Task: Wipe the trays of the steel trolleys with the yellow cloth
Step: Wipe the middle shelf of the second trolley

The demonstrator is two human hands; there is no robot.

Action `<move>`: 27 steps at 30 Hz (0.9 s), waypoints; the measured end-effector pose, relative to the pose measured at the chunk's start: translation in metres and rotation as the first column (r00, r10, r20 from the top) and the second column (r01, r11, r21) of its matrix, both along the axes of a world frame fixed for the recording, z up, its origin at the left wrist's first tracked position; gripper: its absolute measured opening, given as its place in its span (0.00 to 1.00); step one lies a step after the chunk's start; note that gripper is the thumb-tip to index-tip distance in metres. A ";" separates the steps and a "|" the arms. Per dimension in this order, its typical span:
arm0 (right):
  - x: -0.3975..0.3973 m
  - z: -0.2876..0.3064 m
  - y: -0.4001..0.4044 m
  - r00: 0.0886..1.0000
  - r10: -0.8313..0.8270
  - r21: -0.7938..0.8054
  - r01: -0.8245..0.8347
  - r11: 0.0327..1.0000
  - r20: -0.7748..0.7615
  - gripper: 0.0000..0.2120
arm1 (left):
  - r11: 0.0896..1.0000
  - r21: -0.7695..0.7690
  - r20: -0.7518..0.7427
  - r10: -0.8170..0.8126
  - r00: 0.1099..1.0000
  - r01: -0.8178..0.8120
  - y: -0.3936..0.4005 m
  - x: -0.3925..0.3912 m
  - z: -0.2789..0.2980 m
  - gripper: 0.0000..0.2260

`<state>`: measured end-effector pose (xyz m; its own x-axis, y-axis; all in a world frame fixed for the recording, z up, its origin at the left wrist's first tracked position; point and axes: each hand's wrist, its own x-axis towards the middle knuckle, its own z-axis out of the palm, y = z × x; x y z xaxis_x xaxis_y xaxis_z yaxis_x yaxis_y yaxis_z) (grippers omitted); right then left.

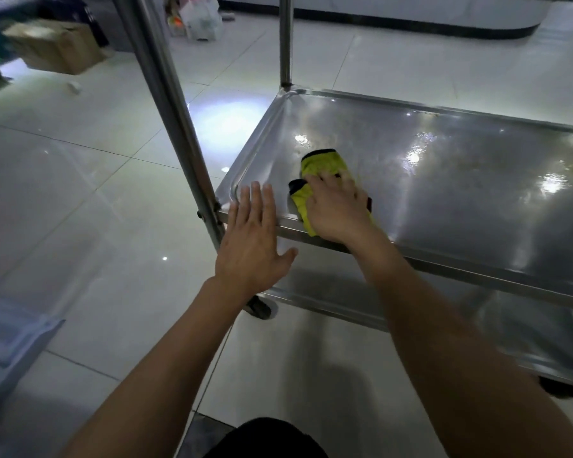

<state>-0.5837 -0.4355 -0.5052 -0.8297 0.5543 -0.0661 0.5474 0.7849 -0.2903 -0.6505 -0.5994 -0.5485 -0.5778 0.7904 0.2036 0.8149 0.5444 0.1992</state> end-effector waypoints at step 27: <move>0.127 -0.012 0.128 0.971 -0.171 0.005 0.174 0.985 -0.169 0.20 | 0.997 -0.071 0.041 -0.007 0.999 0.009 0.042 0.021 0.040 0.26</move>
<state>-0.4567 -0.3077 -0.5168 -0.7196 0.6900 0.0778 0.6201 0.6890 -0.3752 -0.6293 -0.5571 -0.5081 -0.5780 0.8067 0.1229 0.8113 0.5519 0.1929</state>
